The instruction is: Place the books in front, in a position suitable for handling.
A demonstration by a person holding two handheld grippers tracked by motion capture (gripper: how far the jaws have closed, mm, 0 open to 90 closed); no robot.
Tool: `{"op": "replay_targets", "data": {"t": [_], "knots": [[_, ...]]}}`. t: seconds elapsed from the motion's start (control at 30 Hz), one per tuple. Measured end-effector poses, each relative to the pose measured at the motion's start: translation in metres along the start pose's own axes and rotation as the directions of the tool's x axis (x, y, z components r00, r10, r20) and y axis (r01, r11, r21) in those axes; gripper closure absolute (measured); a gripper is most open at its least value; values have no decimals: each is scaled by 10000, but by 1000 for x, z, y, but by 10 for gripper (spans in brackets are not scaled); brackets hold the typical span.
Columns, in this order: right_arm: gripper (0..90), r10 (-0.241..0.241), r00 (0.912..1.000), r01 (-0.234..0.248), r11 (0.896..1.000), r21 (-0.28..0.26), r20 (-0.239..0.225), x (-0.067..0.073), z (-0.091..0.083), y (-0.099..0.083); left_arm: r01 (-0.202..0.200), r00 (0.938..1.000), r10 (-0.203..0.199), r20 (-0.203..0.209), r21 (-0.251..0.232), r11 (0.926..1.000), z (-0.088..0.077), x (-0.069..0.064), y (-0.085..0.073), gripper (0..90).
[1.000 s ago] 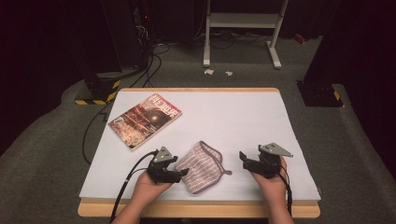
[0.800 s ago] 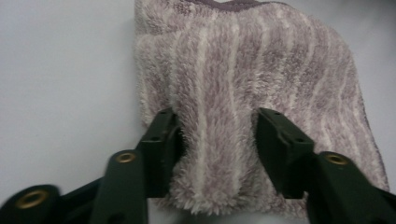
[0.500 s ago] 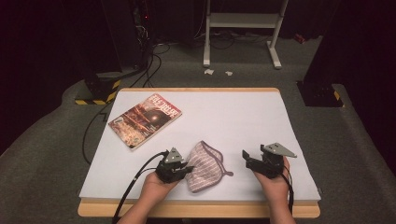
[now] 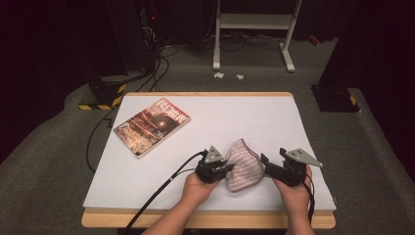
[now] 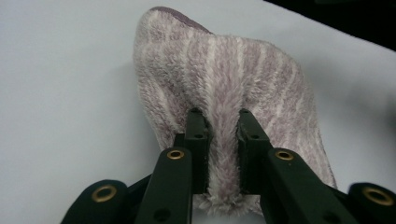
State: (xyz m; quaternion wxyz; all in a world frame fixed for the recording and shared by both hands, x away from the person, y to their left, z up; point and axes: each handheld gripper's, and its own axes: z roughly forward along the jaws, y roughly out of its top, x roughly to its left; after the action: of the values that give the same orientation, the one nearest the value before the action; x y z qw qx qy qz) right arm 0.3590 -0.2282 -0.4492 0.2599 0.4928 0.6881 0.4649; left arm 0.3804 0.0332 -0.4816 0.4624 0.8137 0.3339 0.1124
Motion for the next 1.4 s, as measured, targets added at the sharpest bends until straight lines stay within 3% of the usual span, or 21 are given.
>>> {"op": "replay_targets", "data": {"t": [0.17,0.23,0.37,0.4,0.43,0.47,0.53,0.6,0.63,0.67,0.7,0.77,0.8,0.87,0.9,0.97,1.0,1.03,1.1,1.2,1.4], "knots": [[234,-92,9991,109,9991,411,-414,8,10,-7,94,9999,-91,-43,548,9985,10,0,-2,654],[228,-293,9972,348,9962,794,-694,17,20,-12,248,9997,-250,50,386,9989,-4,3,-6,459],[221,-485,9934,614,9904,1242,-1038,28,32,-16,550,9978,-549,384,-26,9985,-33,15,-9,359],[222,-635,9904,830,9834,1612,-1225,36,42,-19,454,9989,-456,-66,-270,9986,-56,26,-11,348],[222,-635,9904,830,9834,1612,-1225,36,42,-19,454,9989,-456,-66,-270,9986,-56,26,-11,348],[232,-707,9892,978,9706,2198,-1282,43,52,-22,485,9961,-516,-712,-453,9978,-78,41,-15,348],[245,-764,9893,1059,9618,2523,-1241,46,57,-24,588,9932,-639,-974,-544,9968,-89,49,-17,353],[305,-1115,9889,1358,9469,2914,-986,53,63,-28,836,9804,-971,-1715,-841,9929,-118,73,-28,362],[305,-1115,9889,1358,9469,2914,-986,53,63,-28,836,9804,-971,-1715,-841,9929,-118,73,-28,363],[330,-1085,9902,1306,9428,3066,-882,55,65,-27,942,9683,-1150,-2217,-1023,9903,-136,87,-37,363],[330,-1085,9902,1306,9428,3066,-882,55,65,-27,942,9683,-1150,-2217,-1023,9903,-136,87,-37,363],[411,-1129,9901,1336,9399,3142,-835,56,64,-27,1181,9435,-1468,-2970,-1125,9866,-156,106,-51,363],[444,-1200,9893,1402,9391,3136,-831,56,64,-27,1181,9435,-1468,-2970,-1125,9866,-156,106,-51,363],[486,-1220,9891,1419,9400,3102,-829,57,63,-28,1428,9270,-1747,-3318,-1184,9826,-167,117,-59,367],[559,-1354,9876,1533,9415,3000,-797,57,62,-29,1602,9113,-1945,-3628,-1228,9794,-175,128,-67,375],[616,-1378,9869,1569,9426,2949,-844,58,62,-29,1639,9046,-1981,-3774,-1212,9790,-178,132,-70,381],[692,-1428,9854,1639,9435,2881,-929,57,61,-29,1746,8921,-2040,-4032,-1088,9786,-182,139,-74,379],[692,-1428,9854,1639,9435,2881,-929,57,61,-29,1746,8921,-2040,-4032,-1088,9786,-182,139,-74,377],[723,-1271,9866,1510,9494,2755,-1025,55,59,-29,1754,8747,-2005,-4412,-973,9797,-185,148,-79,369],[725,-1086,9892,1299,9607,2455,-986,51,53,-25,1750,8678,-1957,-4567,-876,9807,-185,155,-82,361],[724,-754,9961,817,9841,1578,-455,31,31,-9,1974,8675,-2127,-4497,-813,9769,-188,165,-86,380]]}}
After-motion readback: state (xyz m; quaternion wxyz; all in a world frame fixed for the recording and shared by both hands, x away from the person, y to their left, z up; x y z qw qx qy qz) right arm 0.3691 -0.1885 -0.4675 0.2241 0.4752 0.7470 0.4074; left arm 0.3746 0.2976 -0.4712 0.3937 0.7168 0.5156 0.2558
